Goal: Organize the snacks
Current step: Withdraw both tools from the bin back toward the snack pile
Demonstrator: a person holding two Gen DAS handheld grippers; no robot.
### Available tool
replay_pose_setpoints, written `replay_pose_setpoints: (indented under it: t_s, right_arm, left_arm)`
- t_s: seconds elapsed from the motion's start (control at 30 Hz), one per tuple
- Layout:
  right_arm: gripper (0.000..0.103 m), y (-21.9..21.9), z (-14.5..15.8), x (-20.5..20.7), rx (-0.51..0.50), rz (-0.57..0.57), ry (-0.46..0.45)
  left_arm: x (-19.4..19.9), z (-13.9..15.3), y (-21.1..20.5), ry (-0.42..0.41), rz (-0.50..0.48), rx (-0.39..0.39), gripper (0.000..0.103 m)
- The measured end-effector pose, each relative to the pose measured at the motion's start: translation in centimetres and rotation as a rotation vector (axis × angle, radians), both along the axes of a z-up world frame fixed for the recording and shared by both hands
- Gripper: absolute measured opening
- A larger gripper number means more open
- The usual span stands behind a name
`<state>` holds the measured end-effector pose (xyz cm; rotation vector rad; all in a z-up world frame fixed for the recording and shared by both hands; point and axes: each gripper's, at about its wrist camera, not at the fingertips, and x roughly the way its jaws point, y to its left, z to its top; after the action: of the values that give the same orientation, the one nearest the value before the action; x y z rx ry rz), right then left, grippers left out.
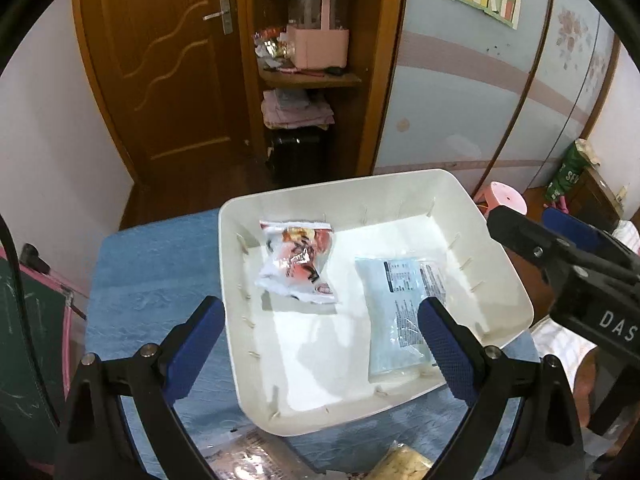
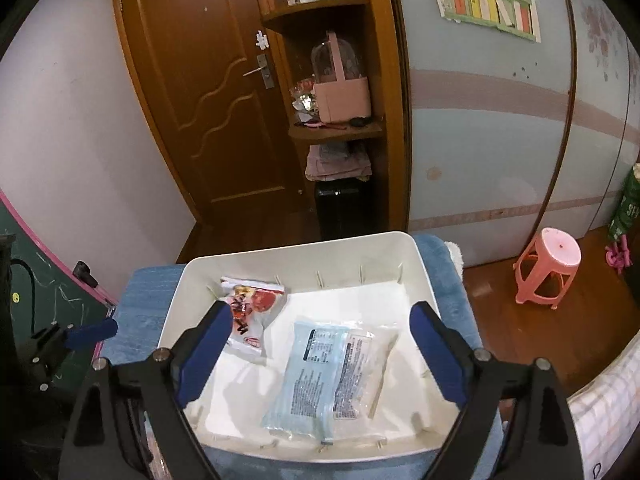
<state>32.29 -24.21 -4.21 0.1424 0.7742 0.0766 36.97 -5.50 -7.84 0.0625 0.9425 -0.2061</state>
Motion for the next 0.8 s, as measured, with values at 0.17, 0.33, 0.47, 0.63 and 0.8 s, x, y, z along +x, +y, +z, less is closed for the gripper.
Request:
replay_pose_setpoints:
  t_s: [0.17, 0.33, 0.47, 0.63, 0.8]
  right_arm:
    - [0.091, 0.2, 1.2, -1.3, 0.010, 0.008, 0.008]
    - [0.091, 0.4, 3.2, -3.4, 0.010, 0.011, -0.005]
    - [0.091, 0.7, 5.1, -5.7, 0.012, 0.004, -0.021]
    - [0.091, 1.5, 7.2, -9.2, -0.010, 0.020, -0.027]
    - [0.091, 2.0, 8.4, -12.8, 0.009, 0.049, -0.011]
  left_arm:
    - [-2.0, 2.0, 0.0, -0.050, -0.014, -0.004, 0.097]
    - [-5.2, 5.1, -0.3, -0.132, -0.045, 0.022, 0.097]
    - [-7.6, 7.5, -0.1, -0.150, -0.049, -0.003, 0.097]
    - [-10.9, 9.8, 0.6, -0.143, -0.062, -0.023, 0.097]
    - [-14.8, 10.9, 1.1, -0.143, -0.078, -0.037, 0.097]
